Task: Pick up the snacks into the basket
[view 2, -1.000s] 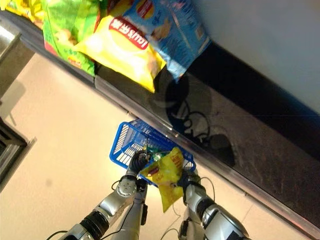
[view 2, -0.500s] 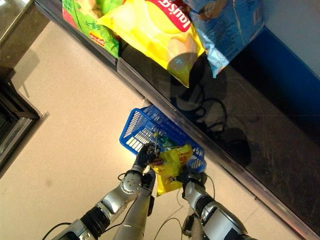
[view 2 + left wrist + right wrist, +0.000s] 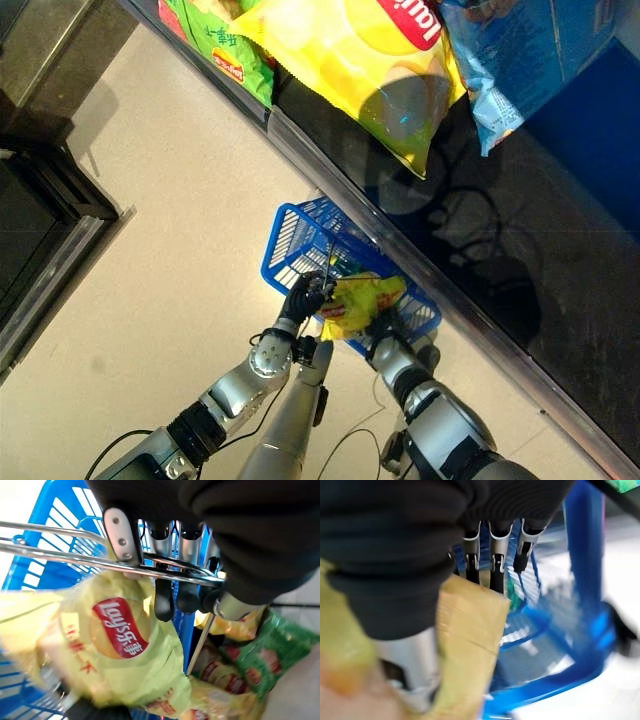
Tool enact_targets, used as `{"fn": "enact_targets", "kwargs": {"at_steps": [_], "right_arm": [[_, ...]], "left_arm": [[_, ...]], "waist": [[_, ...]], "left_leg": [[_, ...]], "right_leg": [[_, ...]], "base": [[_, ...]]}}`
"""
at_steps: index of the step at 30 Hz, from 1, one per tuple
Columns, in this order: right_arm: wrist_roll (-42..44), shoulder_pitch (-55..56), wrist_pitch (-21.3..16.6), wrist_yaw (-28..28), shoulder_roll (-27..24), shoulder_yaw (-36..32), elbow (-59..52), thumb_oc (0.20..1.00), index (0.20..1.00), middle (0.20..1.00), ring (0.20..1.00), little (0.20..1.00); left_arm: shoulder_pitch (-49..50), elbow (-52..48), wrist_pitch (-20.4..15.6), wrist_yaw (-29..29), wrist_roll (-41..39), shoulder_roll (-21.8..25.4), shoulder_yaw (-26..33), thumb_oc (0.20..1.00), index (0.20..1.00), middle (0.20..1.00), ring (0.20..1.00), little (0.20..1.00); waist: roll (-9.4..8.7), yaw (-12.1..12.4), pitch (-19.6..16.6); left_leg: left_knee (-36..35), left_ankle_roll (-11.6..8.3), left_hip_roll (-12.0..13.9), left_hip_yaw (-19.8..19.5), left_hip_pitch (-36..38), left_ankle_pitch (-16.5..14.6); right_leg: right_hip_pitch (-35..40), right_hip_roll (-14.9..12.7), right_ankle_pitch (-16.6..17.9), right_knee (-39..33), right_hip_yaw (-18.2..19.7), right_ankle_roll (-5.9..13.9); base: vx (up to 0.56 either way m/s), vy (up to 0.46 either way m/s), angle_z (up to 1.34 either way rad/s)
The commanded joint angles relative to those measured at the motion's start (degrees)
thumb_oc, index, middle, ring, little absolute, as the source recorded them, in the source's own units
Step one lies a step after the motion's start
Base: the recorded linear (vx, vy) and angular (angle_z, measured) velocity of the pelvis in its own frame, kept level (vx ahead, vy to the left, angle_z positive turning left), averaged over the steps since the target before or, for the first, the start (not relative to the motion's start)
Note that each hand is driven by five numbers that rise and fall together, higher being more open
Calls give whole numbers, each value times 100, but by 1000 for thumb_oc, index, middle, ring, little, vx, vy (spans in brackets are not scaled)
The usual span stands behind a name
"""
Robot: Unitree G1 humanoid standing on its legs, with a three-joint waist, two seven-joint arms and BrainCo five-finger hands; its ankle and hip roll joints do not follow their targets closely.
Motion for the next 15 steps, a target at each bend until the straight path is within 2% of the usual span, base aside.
{"fn": "enact_targets", "kwargs": {"at_steps": [1, 4, 5, 7, 9, 11, 14, 15], "right_arm": [[63, -733, -401, -318, -262, 228, -80, 1000, 1000, 1000, 1000, 1000], [660, -797, -517, -389, -379, -156, -137, 1000, 1000, 1000, 1000, 1000], [718, -738, -552, -566, -539, -215, -184, 1000, 1000, 1000, 1000, 1000], [462, -753, -496, -652, -641, -107, -142, 1000, 1000, 1000, 1000, 1000], [569, -769, -564, -632, -700, -243, -174, 1000, 1000, 1000, 1000, 1000], [1210, -674, -719, -720, -801, -657, -268, 1000, 1000, 1000, 1000, 1000], [-253, -655, -329, -825, -1079, 167, -86, 1000, 1000, 1000, 1000, 1000], [-259, -656, -327, -824, -1077, 170, -86, 1000, 1000, 1000, 1000, 1000]], "left_arm": [[-221, -843, -576, -157, -425, -849, -436, 200, 200, 200, 200, 200], [-299, -908, -590, -101, -566, -879, -410, 200, 200, 200, 200, 200], [-250, -970, -580, -74, -626, -869, -402, 200, 200, 200, 200, 200], [-221, -1007, -573, -86, -629, -850, -420, 200, 200, 200, 200, 200], [-205, -1073, -602, -87, -690, -841, -422, 200, 200, 200, 200, 200], [-176, -1104, -573, -51, -692, -800, -394, 200, 200, 200, 200, 200], [-133, -1191, -540, -152, -658, -651, -448, 200, 200, 200, 200, 200], [-132, -1191, -540, -154, -657, -653, -442, 200, 200, 200, 200, 200]], "waist": [[509, 19, -94], [544, 0, -94], [554, 1, -94], [568, 4, -94], [601, 6, -94], [614, -5, -94], [611, 21, -94], [614, 14, -94]], "left_leg": [[-74, -185, 89, 503, 187, -419], [-55, -168, 57, 483, 105, -400], [-74, -168, 51, 493, 156, -436], [-76, -165, 39, 488, 148, -436], [-77, -162, 30, 473, 129, -438], [-72, -153, 14, 472, 141, -456], [-44, -143, 10, 482, 101, -440], [-43, -143, 8, 480, 102, -441]], "right_leg": [[-269, -346, 212, 330, 316, 249], [-350, -368, 224, 355, 327, 252], [-323, -382, 197, 366, 327, 262], [-332, -385, 199, 370, 323, 264], [-348, -399, 186, 381, 311, 270], [-351, -418, 174, 400, 322, 278], [-381, -428, 202, 420, 323, 280], [-379, -429, 200, 421, 321, 281]], "base": [[4, 57, 16], [-10, 46, 7], [-3, 46, 1], [0, 0, 0], [0, 0, 0], [-9, 17, 1], [-10, 14, 2], [-7, 8, 3]]}}
